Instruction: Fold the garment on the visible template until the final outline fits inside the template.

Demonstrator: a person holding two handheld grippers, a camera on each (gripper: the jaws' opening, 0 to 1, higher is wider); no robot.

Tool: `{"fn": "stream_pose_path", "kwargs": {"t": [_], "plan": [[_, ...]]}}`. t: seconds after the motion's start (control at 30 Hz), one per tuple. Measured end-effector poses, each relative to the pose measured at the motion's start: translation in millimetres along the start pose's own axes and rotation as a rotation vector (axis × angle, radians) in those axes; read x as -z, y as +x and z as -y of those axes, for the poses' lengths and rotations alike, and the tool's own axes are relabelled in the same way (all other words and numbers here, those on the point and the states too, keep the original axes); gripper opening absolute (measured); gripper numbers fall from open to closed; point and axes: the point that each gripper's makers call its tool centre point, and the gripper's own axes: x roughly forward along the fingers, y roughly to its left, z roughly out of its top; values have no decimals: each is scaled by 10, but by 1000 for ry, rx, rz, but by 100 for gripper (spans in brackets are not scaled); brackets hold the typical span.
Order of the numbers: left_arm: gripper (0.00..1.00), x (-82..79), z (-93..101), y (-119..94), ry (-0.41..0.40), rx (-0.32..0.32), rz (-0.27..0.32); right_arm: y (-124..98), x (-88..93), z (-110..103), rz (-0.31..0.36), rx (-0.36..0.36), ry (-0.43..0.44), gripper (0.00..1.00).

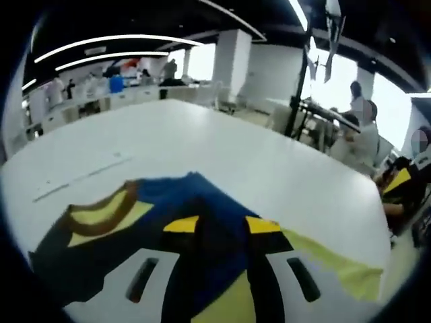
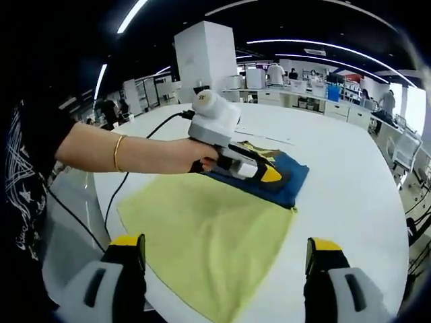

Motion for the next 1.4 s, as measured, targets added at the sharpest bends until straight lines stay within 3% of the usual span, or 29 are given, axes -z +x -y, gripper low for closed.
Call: {"fn": "stream_pose_path", "kwargs": {"t": [0.3,0.47,0.6,0.73,1.03,1.4], "plan": [[63,-77,-224,-207,46,-79,20,11,-7,1,0,-7,-7,100],[82,-79,-366,-367,35,-117,28,15,-27,13,3,-1,-9,100],[92,-45,-485,-531,18,-141,25,26,-45,3,8,-2,-6,100],[96,52,-611,-708,-8,-161,-8,49,-63,-33,10,-13,-2,100],[99,233,-756,-1202,-54,-163,0,70,-73,-131,-5,-40,-15,100],[99,327,-871,-1730,-29,-205,-4,105,-26,-215,-39,-64,-36,100]]}}
